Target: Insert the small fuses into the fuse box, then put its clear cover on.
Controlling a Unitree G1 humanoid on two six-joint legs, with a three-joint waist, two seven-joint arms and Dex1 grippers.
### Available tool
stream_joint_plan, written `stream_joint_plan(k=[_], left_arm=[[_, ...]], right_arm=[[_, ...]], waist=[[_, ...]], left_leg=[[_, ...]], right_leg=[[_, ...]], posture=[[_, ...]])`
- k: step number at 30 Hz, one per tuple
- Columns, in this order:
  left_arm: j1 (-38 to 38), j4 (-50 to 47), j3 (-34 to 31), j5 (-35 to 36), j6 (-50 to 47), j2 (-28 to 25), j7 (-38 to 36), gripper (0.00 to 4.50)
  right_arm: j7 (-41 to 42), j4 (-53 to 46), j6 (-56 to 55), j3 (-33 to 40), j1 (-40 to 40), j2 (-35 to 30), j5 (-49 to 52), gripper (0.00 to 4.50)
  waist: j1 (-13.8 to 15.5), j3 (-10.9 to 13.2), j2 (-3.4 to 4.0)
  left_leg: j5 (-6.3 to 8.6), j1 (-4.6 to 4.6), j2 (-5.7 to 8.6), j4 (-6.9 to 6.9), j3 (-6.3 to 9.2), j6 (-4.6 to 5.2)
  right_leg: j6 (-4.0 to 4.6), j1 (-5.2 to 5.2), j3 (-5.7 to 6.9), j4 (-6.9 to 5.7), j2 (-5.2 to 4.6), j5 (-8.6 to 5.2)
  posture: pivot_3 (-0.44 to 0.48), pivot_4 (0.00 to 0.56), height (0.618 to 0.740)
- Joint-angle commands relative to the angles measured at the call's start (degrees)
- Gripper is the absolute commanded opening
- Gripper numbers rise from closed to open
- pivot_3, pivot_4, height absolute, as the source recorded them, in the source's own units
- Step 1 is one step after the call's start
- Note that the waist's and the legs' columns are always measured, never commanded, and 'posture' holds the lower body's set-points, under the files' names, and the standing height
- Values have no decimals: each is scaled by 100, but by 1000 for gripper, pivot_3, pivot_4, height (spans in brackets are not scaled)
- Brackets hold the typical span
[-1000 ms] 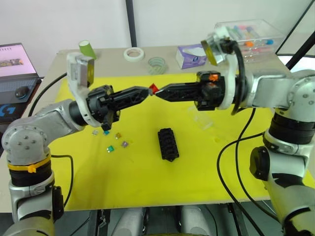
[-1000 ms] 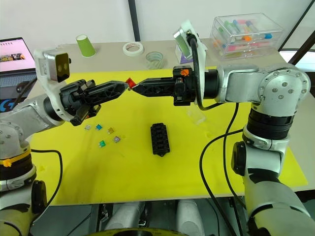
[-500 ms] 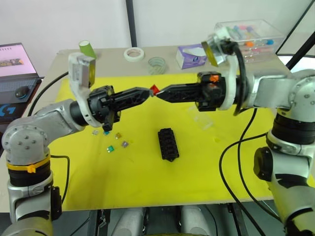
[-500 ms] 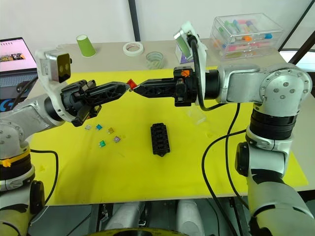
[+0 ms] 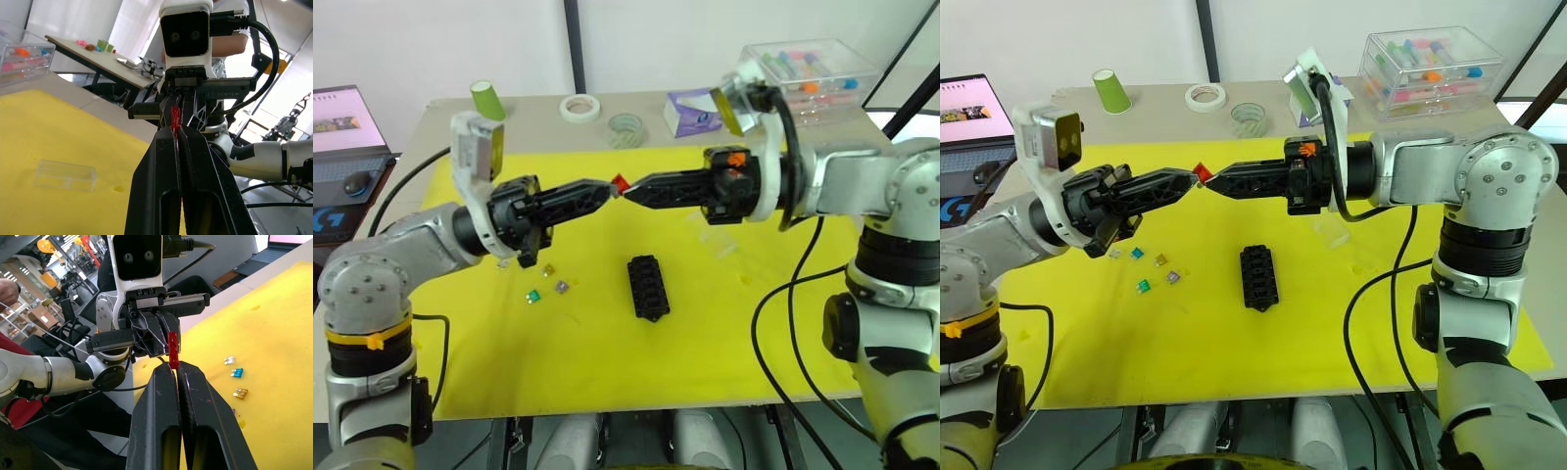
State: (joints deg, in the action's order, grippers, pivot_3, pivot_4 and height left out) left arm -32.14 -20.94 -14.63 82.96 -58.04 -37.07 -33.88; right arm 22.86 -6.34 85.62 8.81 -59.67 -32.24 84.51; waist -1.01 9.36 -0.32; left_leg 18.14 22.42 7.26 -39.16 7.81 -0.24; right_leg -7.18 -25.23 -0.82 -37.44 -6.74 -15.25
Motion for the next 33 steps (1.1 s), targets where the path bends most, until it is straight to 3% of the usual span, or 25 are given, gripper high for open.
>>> stream_joint_plan(k=[1,13,22,24,28,30,33], left_arm=[[71,-161,49,5,16,-103,-41,0],[302,-309,101,-10,52,-264,-115,0],[486,-337,-53,-120,-48,-974,-526,0],[669,-464,58,-471,-8,-1246,-825,0],[1202,-751,768,-2048,567,-1828,-1502,0],[1532,-810,1404,-3190,1268,-2004,-1763,0],[1770,-786,1834,-3967,1815,-2000,-2027,908]], right_arm=[[-73,-6,-180,117,-160,-68,343,31],[-320,76,-308,5,-145,-226,687,31],[870,-621,-429,-646,-100,-931,-553,31],[1341,-918,-626,-979,-10,-1202,-1072,31],[2443,-1661,-1616,-1869,461,-1844,-2405,31],[2984,-1999,-2627,-2358,932,-2147,-3378,31],[3566,-2169,-3672,-2663,1436,-2361,-4271,0]], waist=[[0,0,0],[6,0,0],[2,0,0],[4,1,1],[30,1,1],[46,1,1],[46,2,-1]], left_leg=[[0,0,0,0,0,0],[0,0,0,1,0,0],[0,0,-1,5,-1,0],[0,1,-1,7,-1,0],[0,1,0,8,-5,1],[0,1,0,6,-6,1],[1,1,0,7,-10,1]], right_leg=[[0,0,0,0,0,0],[0,0,0,0,0,0],[0,-3,-2,1,2,0],[0,-6,-3,2,2,0],[0,-3,-3,6,2,0],[0,0,-2,8,1,0],[0,-1,-3,10,0,0]], posture=[[0,150,740],[0,150,740],[0,150,740],[0,150,740],[0,150,740],[0,150,740],[0,150,740]])
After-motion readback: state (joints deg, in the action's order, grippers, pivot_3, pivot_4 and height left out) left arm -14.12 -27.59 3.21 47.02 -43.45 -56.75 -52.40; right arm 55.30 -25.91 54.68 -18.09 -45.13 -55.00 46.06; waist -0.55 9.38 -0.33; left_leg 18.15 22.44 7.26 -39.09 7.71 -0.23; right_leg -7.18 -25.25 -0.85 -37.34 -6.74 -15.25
